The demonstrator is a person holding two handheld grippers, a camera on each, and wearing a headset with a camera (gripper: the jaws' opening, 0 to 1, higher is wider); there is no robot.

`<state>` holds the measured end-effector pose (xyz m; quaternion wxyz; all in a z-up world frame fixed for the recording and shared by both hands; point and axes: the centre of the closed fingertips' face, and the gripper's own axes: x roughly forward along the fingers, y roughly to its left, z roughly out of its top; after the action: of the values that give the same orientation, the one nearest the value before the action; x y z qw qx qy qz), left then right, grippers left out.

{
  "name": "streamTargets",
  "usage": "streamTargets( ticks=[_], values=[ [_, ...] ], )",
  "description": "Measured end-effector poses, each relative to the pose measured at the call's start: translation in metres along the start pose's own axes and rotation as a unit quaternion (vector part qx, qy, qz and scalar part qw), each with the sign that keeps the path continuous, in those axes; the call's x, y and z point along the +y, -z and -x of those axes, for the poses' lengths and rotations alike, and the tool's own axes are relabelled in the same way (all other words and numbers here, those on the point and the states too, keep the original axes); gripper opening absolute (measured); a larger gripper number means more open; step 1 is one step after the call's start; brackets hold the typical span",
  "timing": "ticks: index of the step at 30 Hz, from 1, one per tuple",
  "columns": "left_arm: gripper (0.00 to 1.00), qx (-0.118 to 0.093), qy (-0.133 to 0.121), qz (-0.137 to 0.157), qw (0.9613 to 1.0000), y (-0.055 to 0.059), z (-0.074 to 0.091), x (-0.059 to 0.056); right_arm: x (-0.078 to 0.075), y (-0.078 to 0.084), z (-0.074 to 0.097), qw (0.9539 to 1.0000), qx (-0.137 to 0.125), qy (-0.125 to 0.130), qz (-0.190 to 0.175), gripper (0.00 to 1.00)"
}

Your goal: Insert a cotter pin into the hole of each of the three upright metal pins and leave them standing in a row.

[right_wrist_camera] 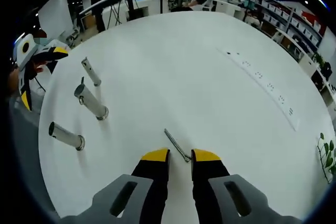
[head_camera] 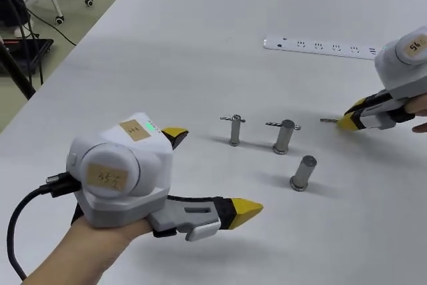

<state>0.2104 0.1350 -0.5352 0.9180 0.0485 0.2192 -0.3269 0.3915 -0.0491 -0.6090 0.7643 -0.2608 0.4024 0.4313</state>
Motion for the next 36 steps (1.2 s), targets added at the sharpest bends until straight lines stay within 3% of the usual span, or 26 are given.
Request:
streamTargets(
  ticks=[10, 16, 21, 26, 31, 36],
  values=[
    [0.89, 0.006, 0.001, -0.004, 1.0000, 0.002, -0.001, 0.000, 0.004, 0.003, 0.000, 0.9999, 0.014, -0.006, -0.002, 0.06],
    [0.88, 0.007, 0.001, -0.005, 1.0000, 0.002, -0.001, 0.000, 0.008, 0.005, 0.002, 0.9993, 0.028, -0.009, 0.022, 0.02],
    [0.88, 0.011, 0.003, -0.007, 0.9999, 0.004, -0.002, 0.000, 0.007, 0.003, -0.001, 0.9962, 0.041, -0.017, 0.074, 0.00],
    [0.87, 0.014, 0.003, -0.006, 0.9999, 0.005, -0.002, 0.000, 0.007, 0.004, -0.001, 0.9952, 0.053, -0.014, 0.081, 0.00],
    [0.85, 0.018, 0.006, -0.003, 0.9998, 0.006, -0.002, 0.000, 0.003, 0.005, -0.002, 0.9953, 0.051, -0.014, 0.081, 0.00],
    [0.85, 0.020, 0.008, 0.003, 0.9998, 0.007, -0.002, -0.001, 0.009, 0.003, 0.000, 0.9936, 0.048, -0.012, 0.102, 0.00]
  ],
)
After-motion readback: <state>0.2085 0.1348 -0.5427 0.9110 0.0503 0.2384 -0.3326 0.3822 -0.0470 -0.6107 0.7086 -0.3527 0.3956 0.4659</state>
